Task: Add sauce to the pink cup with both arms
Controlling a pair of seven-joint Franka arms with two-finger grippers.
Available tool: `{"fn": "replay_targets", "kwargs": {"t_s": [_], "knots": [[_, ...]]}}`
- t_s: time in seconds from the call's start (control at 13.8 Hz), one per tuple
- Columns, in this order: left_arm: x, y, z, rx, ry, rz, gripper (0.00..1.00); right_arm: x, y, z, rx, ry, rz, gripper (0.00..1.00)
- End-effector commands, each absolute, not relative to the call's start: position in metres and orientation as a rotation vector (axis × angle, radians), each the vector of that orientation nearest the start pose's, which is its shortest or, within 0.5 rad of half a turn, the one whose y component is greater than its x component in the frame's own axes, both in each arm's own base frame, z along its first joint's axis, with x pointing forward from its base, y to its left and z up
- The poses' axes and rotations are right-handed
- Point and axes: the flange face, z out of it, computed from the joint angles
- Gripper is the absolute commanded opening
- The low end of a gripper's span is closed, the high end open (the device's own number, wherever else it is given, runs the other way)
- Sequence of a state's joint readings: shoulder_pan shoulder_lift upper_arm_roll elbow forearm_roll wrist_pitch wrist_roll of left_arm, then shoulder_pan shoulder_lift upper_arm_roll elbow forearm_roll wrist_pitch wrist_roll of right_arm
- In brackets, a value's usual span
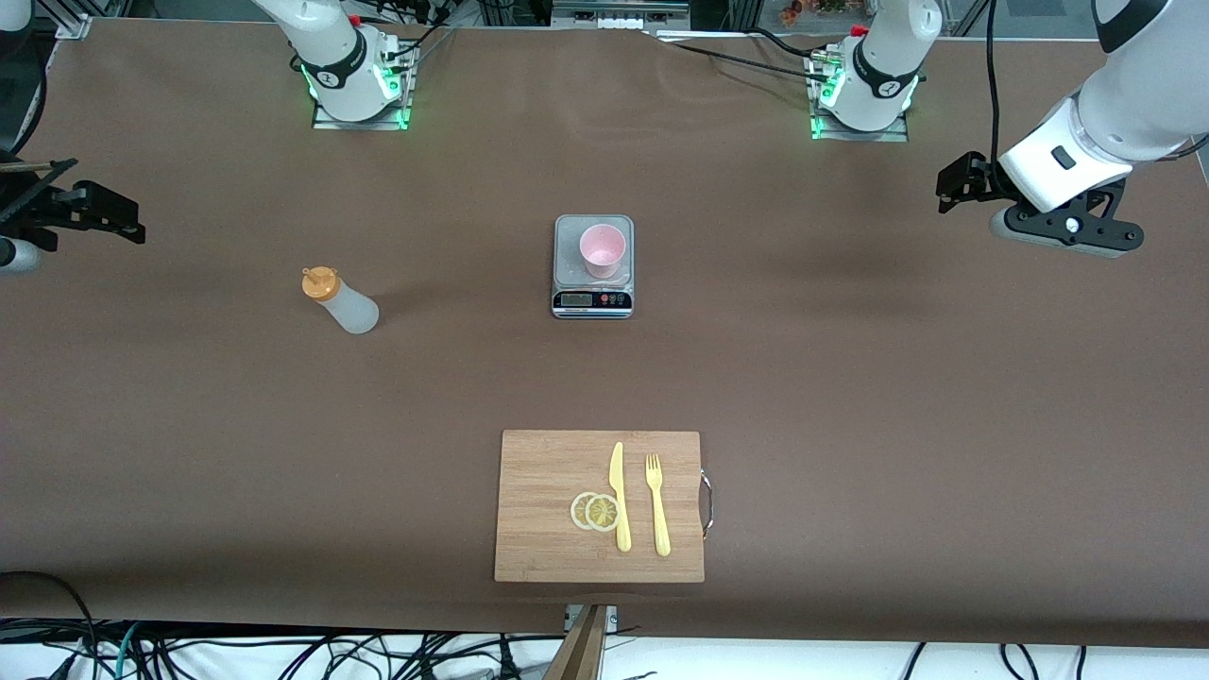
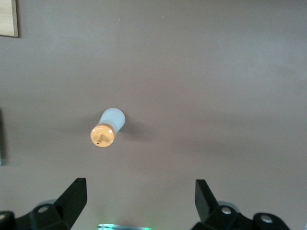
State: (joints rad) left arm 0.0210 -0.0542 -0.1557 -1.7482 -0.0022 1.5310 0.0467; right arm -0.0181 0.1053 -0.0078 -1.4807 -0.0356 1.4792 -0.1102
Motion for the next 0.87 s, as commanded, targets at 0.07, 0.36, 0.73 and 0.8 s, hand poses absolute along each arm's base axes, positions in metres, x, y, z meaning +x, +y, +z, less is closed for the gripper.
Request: {"fn": "replay_targets", "kwargs": {"t_s": [0.07, 0.36, 0.73, 0.8], "knots": [[0.5249, -0.0692, 0.5731, -3.126, 0.289, 0.264, 1.0, 0.5668, -0.0135, 0.6019, -3.145, -0.052, 0.174, 1.0], [0.5245, -0.0701, 0.5739, -3.126, 0.287, 0.262, 1.0, 0.5719, -0.0126, 0.5968, -3.142, -0.055, 0.189, 1.0], [0.5243, -0.07, 0.5738, -3.125, 0.292, 0.264, 1.0, 0.575, -0.0153, 0.5942, -3.143, -0.057, 0.194, 1.0], [0.5243, -0.07, 0.5738, -3.125, 0.296, 0.264, 1.0, 0.5752, -0.0153, 0.5932, -3.142, -0.06, 0.199, 1.0]]}}
